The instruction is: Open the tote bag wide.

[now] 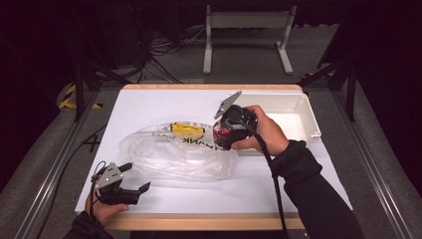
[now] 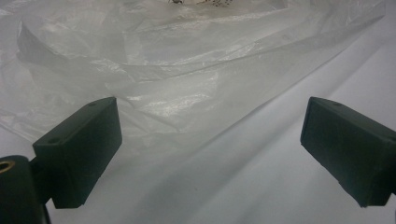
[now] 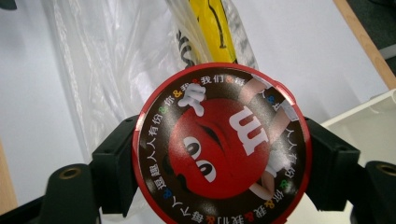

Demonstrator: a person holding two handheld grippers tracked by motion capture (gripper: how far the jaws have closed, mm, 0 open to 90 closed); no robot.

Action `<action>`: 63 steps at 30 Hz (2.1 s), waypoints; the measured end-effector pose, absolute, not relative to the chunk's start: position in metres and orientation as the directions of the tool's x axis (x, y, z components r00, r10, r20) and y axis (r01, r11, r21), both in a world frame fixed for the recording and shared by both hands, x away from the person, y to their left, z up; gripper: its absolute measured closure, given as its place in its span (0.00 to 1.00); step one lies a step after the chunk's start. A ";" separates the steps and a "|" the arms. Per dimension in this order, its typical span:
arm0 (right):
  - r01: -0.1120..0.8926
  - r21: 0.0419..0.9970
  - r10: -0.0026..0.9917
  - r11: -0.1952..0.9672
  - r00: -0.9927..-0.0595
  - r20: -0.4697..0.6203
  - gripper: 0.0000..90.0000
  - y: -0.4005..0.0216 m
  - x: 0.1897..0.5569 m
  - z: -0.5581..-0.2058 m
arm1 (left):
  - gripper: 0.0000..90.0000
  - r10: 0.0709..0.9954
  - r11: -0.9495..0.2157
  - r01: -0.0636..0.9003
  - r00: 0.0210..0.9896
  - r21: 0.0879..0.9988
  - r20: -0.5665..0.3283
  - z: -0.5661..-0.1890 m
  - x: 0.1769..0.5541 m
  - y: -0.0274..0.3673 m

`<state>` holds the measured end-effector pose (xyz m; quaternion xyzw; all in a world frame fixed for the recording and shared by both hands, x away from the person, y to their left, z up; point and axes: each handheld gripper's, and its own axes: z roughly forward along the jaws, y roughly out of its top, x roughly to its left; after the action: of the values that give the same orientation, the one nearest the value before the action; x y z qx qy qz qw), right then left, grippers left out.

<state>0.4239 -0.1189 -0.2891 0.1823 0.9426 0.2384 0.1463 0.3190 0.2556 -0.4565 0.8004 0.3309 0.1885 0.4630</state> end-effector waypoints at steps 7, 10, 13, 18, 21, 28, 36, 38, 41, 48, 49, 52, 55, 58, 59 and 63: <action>0.292 0.454 0.407 0.842 -0.896 -0.179 0.28 -0.128 0.424 -0.286 | 0.07 0.704 -0.351 0.356 0.710 0.866 -0.006 -0.457 0.319 0.256; 0.296 0.447 0.406 0.845 -0.897 -0.174 0.28 -0.131 0.423 -0.285 | 0.07 0.704 -0.352 0.355 0.710 0.866 -0.004 -0.457 0.319 0.256; 0.301 0.441 0.408 0.846 -0.897 -0.170 0.28 -0.137 0.423 -0.284 | 0.07 0.705 -0.352 0.356 0.709 0.865 -0.005 -0.457 0.319 0.256; 0.306 0.447 0.418 0.840 -0.891 -0.176 0.28 -0.145 0.421 -0.281 | 0.07 0.706 -0.349 0.357 0.708 0.866 -0.007 -0.457 0.320 0.256; 0.305 0.460 0.423 0.834 -0.889 -0.177 0.28 -0.150 0.420 -0.279 | 0.07 0.706 -0.353 0.353 0.709 0.866 -0.002 -0.456 0.319 0.256; 0.324 0.469 0.448 0.821 -0.876 -0.179 0.28 -0.165 0.421 -0.276 | 0.07 0.706 -0.352 0.359 0.708 0.865 -0.006 -0.457 0.320 0.256; 0.339 0.470 0.466 0.815 -0.865 -0.185 0.28 -0.177 0.423 -0.274 | 0.07 0.705 -0.348 0.359 0.709 0.866 -0.011 -0.457 0.320 0.256; 0.341 0.469 0.470 0.815 -0.862 -0.188 0.28 -0.181 0.425 -0.274 | 0.07 0.707 -0.347 0.358 0.707 0.867 -0.009 -0.457 0.320 0.256; 0.354 0.460 0.479 0.815 -0.857 -0.189 0.28 -0.185 0.426 -0.275 | 0.07 0.706 -0.350 0.359 0.708 0.865 -0.008 -0.457 0.320 0.256; 0.371 0.451 0.493 0.812 -0.850 -0.189 0.28 -0.196 0.432 -0.280 | 0.07 0.706 -0.351 0.360 0.708 0.865 -0.008 -0.457 0.320 0.256; 0.375 0.446 0.497 0.812 -0.846 -0.193 0.28 -0.198 0.433 -0.281 | 0.07 0.706 -0.350 0.360 0.708 0.865 -0.009 -0.457 0.320 0.256; 0.386 0.438 0.508 0.812 -0.837 -0.203 0.28 -0.202 0.436 -0.283 | 0.07 0.707 -0.350 0.360 0.707 0.865 -0.009 -0.457 0.320 0.256; 0.399 0.431 0.517 0.810 -0.832 -0.202 0.28 -0.206 0.439 -0.285 | 0.07 0.707 -0.351 0.360 0.707 0.865 -0.007 -0.457 0.320 0.256; 0.413 0.415 0.525 0.810 -0.826 -0.203 0.28 -0.209 0.442 -0.288 | 0.07 0.707 -0.350 0.360 0.707 0.865 -0.009 -0.457 0.320 0.255; 0.418 0.413 0.529 0.809 -0.824 -0.202 0.28 -0.210 0.443 -0.289 | 0.07 0.707 -0.350 0.360 0.707 0.865 -0.008 -0.457 0.320 0.255; 0.440 0.399 0.542 0.805 -0.818 -0.192 0.28 -0.213 0.449 -0.295 | 0.07 0.706 -0.351 0.359 0.709 0.865 -0.008 -0.457 0.319 0.256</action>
<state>0.4489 -0.2134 -0.2951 0.2617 0.9380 0.1710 0.1500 0.3194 0.2555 -0.4567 0.8002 0.3325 0.1875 0.4626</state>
